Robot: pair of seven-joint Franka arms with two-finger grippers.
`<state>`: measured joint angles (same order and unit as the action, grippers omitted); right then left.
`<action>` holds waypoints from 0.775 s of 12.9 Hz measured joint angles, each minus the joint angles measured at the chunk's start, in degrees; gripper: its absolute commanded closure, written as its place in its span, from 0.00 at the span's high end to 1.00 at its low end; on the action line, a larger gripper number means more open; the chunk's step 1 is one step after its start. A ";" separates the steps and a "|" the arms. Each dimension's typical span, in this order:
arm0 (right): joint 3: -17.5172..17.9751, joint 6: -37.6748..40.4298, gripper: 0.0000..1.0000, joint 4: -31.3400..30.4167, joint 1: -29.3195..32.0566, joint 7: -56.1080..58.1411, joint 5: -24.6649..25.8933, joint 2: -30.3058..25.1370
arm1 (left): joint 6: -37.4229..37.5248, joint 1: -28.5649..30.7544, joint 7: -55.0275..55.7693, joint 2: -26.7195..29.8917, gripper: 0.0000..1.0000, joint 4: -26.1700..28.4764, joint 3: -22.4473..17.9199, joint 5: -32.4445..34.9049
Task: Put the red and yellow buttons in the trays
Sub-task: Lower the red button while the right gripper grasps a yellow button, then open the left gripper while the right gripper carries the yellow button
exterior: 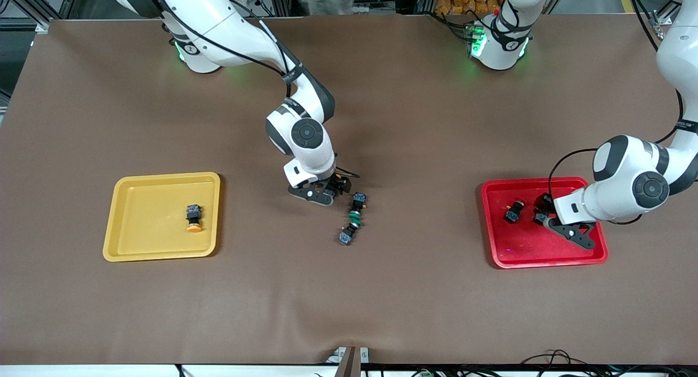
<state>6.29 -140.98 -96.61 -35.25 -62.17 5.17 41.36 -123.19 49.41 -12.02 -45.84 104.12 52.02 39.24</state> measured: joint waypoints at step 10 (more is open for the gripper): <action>-1.13 3.85 0.00 2.85 1.60 3.37 3.35 -1.28 | 1.09 -0.72 -0.06 1.75 1.00 -3.61 3.19 -2.40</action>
<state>5.16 -137.13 -93.76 -33.65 -58.80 8.52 40.08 -122.10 48.69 -12.08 -44.09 100.52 55.20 36.83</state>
